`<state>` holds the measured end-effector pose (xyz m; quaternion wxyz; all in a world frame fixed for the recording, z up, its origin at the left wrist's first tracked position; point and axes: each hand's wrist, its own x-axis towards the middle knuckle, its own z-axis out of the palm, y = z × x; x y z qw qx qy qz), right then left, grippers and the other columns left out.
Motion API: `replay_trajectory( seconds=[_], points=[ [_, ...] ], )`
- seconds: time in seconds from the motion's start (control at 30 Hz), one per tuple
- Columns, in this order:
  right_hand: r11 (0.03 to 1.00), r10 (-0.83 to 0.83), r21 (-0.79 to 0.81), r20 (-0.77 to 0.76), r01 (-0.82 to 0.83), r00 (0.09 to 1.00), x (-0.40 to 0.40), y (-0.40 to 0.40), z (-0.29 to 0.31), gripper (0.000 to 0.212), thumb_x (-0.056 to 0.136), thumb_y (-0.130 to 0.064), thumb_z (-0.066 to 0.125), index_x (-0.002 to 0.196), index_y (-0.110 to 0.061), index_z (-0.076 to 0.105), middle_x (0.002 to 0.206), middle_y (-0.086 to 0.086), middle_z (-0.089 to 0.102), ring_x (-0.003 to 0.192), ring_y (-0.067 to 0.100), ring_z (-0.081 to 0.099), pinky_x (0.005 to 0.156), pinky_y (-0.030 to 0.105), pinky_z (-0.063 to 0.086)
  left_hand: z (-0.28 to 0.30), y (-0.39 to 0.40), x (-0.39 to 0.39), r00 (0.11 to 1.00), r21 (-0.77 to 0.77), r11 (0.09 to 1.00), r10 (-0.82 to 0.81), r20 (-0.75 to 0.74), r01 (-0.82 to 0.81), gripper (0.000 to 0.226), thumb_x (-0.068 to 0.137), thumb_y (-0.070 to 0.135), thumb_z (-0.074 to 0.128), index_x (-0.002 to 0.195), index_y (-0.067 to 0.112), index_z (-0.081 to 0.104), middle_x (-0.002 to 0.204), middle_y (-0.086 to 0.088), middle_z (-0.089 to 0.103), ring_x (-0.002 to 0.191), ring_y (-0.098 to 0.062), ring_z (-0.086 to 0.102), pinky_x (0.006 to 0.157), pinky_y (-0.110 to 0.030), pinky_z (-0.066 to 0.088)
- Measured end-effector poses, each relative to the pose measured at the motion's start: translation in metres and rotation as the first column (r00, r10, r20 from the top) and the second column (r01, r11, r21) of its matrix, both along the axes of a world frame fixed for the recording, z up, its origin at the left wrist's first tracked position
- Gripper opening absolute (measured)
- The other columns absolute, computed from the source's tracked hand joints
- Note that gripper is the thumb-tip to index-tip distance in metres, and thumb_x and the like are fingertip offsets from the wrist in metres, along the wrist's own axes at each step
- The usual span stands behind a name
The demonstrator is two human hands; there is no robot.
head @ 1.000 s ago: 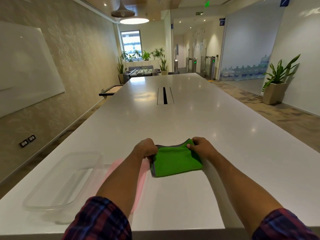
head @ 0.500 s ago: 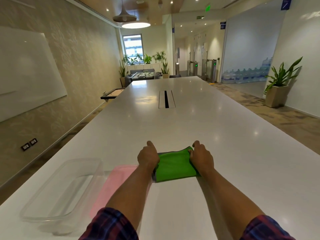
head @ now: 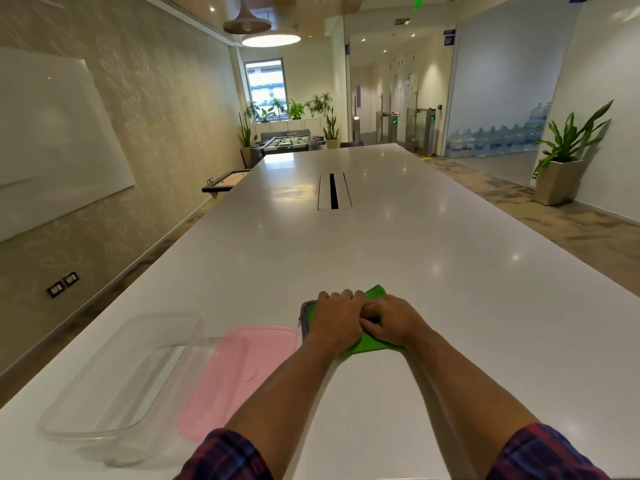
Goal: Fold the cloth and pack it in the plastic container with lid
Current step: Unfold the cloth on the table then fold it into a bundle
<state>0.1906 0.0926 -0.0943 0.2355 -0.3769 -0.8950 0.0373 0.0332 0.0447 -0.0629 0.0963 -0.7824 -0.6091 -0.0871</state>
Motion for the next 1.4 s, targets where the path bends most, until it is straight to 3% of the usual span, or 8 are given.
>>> replay_trajectory(
  seconds=[0.2,0.4,0.5,0.63,0.83,1.13,1.3,1.4],
  points=[
    [0.965,-0.049,-0.259,-0.018,0.043,0.999,0.0,0.007,-0.003,0.037,0.102,-0.03,0.053,0.138,-0.035,0.064,0.149,-0.015,0.055,0.138,0.003,0.049,0.112,0.029,0.043,-0.046,-0.004,0.004,0.966,-0.061,0.996,0.085,0.242,-0.072,0.056,0.102,0.03,0.028,0.155,0.011,0.031,0.158,-0.009,0.037,0.147,-0.023,0.031,0.122,-0.04,0.021],
    [0.917,-0.184,-0.362,-0.014,0.167,0.983,-0.003,0.008,-0.005,0.046,0.109,-0.029,0.043,0.153,-0.017,0.046,0.164,0.001,0.037,0.154,0.014,0.026,0.125,0.027,0.018,-0.049,-0.002,-0.015,0.953,-0.105,0.974,0.219,0.208,-0.201,0.081,0.097,0.062,0.025,0.158,0.008,0.021,0.165,-0.012,0.021,0.153,-0.025,0.017,0.125,-0.044,0.009],
    [0.858,-0.425,-0.36,-0.096,0.367,0.9,-0.001,0.007,-0.015,0.05,0.106,-0.034,0.046,0.15,-0.01,0.049,0.16,0.007,0.042,0.151,0.022,0.033,0.121,0.034,0.027,-0.052,-0.004,-0.025,0.945,-0.09,0.968,0.247,0.213,-0.233,0.078,0.097,0.062,0.025,0.159,0.013,0.021,0.165,-0.011,0.021,0.153,-0.024,0.016,0.124,-0.043,0.01],
    [0.72,-0.693,-0.103,-0.059,0.686,0.719,0.003,0.001,-0.017,0.054,0.093,-0.054,0.054,0.111,-0.005,0.068,0.113,0.012,0.064,0.106,0.03,0.059,0.089,0.04,0.047,-0.053,-0.005,-0.024,0.947,-0.08,0.972,0.235,0.22,-0.222,0.075,0.099,0.058,0.025,0.159,0.013,0.02,0.165,-0.011,0.021,0.154,-0.023,0.016,0.125,-0.04,0.01],
    [0.796,-0.572,-0.425,-0.295,0.431,0.766,0.011,0.001,-0.01,0.033,0.08,-0.044,0.075,0.085,-0.016,0.057,0.085,-0.002,0.058,0.08,0.022,0.06,0.061,0.03,0.042,-0.055,-0.004,-0.025,0.959,-0.058,0.976,0.218,0.182,-0.211,0.074,0.099,0.056,0.025,0.159,0.012,0.021,0.165,-0.012,0.023,0.153,-0.024,0.018,0.125,-0.042,0.011],
    [0.829,-0.55,-0.504,-0.648,0.244,0.527,-0.002,-0.014,0.005,0.035,0.076,-0.036,0.079,0.103,-0.035,0.058,0.083,0.004,0.069,0.073,0.018,0.069,0.064,0.038,0.056,-0.046,-0.017,-0.014,0.968,0.143,0.961,0.219,0.119,-0.235,0.066,0.095,0.043,0.047,0.145,0.001,0.045,0.158,-0.026,0.031,0.142,-0.039,0.038,0.124,-0.049,0.01],
    [0.842,-0.523,-0.483,-0.623,0.239,0.582,-0.028,-0.014,0.032,0.03,0.078,-0.028,0.078,0.103,-0.027,0.061,0.08,-0.005,0.065,0.071,0.01,0.063,0.061,0.025,0.051,-0.034,-0.024,-0.009,0.995,0.144,0.987,0.078,-0.06,-0.068,0.045,0.088,0.029,0.037,0.125,0.01,0.054,0.122,-0.013,0.057,0.1,-0.032,0.053,0.085,-0.043,0.038],
    [0.866,-0.462,-0.47,-0.618,0.172,0.637,-0.047,-0.016,0.048,0.035,0.077,-0.03,0.078,0.108,-0.028,0.061,0.088,-0.011,0.065,0.076,0.005,0.065,0.062,0.02,0.053,-0.026,-0.023,-0.011,0.934,0.047,0.982,0.159,0.319,-0.184,0.029,0.093,0.025,0.036,0.115,0.011,0.047,0.107,-0.011,0.062,0.092,-0.029,0.058,0.073,-0.036,0.041]
  ],
)
